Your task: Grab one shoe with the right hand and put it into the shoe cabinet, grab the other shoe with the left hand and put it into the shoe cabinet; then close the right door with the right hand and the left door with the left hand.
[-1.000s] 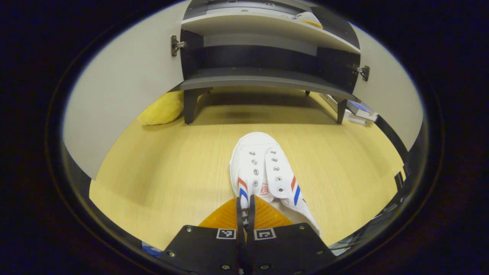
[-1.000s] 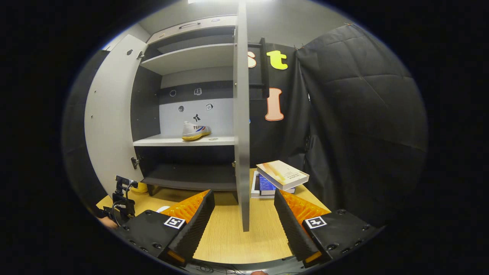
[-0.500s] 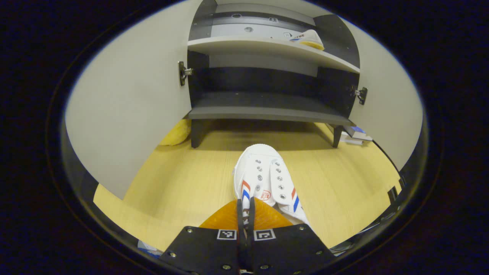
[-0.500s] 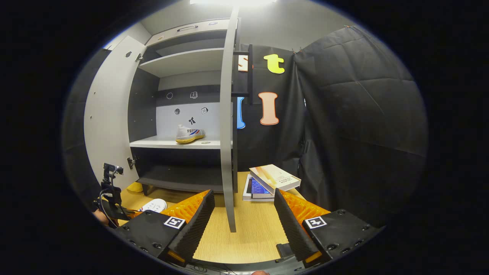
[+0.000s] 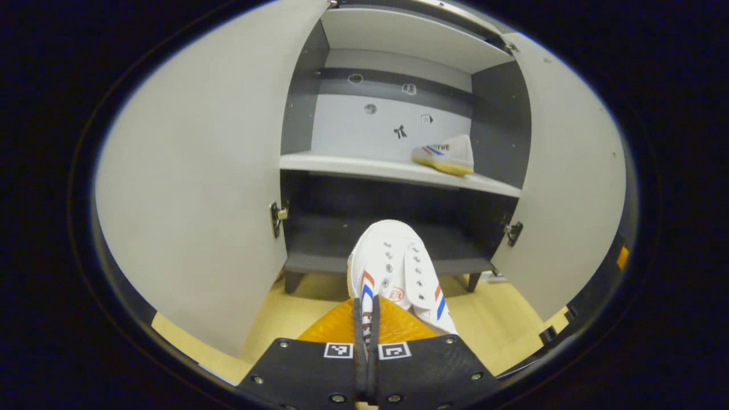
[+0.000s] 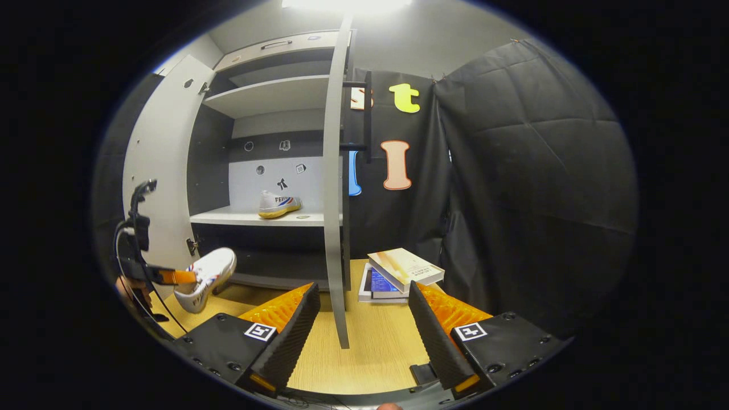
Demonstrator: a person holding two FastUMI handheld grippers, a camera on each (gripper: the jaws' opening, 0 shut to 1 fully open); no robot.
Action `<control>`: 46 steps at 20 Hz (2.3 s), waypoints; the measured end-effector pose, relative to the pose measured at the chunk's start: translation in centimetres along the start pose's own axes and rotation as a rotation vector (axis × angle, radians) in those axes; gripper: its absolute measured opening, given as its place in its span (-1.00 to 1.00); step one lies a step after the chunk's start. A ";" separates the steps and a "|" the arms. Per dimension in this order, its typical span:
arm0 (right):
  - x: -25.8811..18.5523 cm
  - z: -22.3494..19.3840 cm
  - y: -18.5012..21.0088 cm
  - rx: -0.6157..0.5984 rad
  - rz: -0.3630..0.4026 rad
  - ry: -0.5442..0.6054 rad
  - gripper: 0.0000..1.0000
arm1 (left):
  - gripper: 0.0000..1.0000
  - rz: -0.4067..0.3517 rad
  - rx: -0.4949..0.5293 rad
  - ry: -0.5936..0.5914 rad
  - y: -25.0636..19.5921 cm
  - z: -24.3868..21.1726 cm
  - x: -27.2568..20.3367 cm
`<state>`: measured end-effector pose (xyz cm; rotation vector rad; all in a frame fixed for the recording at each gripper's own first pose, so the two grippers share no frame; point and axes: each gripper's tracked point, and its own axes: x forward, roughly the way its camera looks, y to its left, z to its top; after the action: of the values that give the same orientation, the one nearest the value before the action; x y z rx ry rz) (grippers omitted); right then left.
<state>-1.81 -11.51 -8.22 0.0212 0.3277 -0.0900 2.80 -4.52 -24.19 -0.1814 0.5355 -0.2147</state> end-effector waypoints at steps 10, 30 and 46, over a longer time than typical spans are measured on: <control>-1.0 -0.6 -0.9 0.006 -0.037 -0.001 0.95 | -0.95 -0.021 -0.016 -0.186 0.2 -0.1 -0.3; -1.0 -2.9 -4.8 0.005 -0.142 0.058 0.96 | -0.98 0.056 -0.057 -0.138 0.5 1.0 -1.6; 1.0 1.8 -2.3 0.032 -0.039 -0.053 0.95 | 0.93 -0.010 0.070 -0.423 -4.3 6.3 -20.8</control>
<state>-0.52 -13.99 -6.84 0.0446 0.2733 -0.1339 -12.04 -2.77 -7.79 -0.1555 0.1071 -0.1971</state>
